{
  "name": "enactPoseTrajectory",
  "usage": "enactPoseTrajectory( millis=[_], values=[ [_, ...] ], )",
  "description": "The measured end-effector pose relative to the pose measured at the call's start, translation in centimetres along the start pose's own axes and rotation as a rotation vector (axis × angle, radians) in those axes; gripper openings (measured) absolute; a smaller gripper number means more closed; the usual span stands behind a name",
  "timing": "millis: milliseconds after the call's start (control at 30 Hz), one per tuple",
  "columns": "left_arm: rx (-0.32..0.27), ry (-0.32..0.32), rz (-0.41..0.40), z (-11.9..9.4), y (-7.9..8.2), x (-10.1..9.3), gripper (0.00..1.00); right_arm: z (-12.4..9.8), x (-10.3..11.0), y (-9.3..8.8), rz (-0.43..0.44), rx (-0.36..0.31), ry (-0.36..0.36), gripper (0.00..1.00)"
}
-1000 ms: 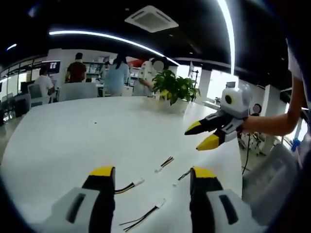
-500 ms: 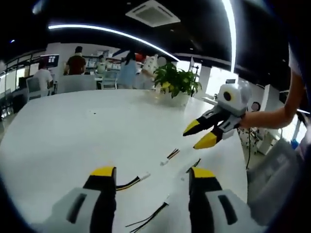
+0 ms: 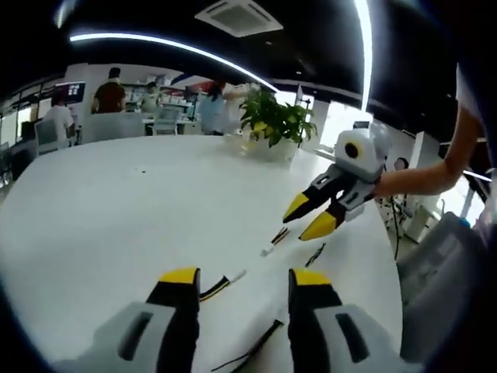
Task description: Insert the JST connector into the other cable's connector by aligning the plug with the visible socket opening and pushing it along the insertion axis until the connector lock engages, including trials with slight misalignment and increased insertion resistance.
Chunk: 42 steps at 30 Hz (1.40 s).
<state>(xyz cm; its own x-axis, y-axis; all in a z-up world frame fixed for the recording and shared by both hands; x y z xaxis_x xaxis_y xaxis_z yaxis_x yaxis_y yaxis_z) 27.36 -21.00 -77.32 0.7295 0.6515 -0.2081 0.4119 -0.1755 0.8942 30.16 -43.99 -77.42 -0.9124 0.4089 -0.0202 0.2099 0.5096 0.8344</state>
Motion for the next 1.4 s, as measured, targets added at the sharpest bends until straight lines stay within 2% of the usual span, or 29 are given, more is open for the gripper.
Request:
enactPoseTrajectory(
  millis=[133,433,667,767,1067,1233,1400],
  values=[
    [0.033,-0.027,0.055,0.4,-0.5,0.1,0.35,0.4,-0.1,-0.2,-0.008,0.008,0.018,0.17],
    [0.047,-0.044,0.067,1.4,-0.9,0.8,0.33,1.2,-0.1,-0.5,-0.028,0.032,0.044,0.15],
    [0.081,-0.067,0.083,2.0,-1.4,1.1,0.31,1.6,0.0,-0.5,-0.044,0.043,0.053,0.15],
    [0.093,-0.078,0.116,2.2,-1.5,1.0,0.29,1.8,-0.1,-0.5,-0.053,0.047,0.052,0.15],
    [0.081,-0.089,0.152,2.5,-1.5,1.3,0.21,2.3,-0.6,-0.7,-0.072,0.057,0.059,0.12],
    [0.071,-0.099,0.179,2.4,-1.2,1.2,0.13,2.5,-0.7,-0.8,-0.089,0.067,0.065,0.10],
    [0.087,-0.106,0.231,2.6,-1.1,1.2,0.09,2.7,-0.8,-0.9,-0.085,0.072,0.069,0.09]
  ],
)
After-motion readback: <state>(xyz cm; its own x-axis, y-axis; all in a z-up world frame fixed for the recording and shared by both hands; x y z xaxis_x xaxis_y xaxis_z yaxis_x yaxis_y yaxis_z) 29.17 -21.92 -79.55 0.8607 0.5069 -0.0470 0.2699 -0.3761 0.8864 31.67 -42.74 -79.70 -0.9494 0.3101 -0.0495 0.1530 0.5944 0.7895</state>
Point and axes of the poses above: the point that each gripper's makers call its tool centre point, and the gripper's own axes: z roughly forward along the fingers, x roughly to its left, y roughly out of its top, the point moved 9 cm from there along -z, roughly backward along the fingers, and after that the axes turned 2 degrees about -y, right-handed, at the moved point
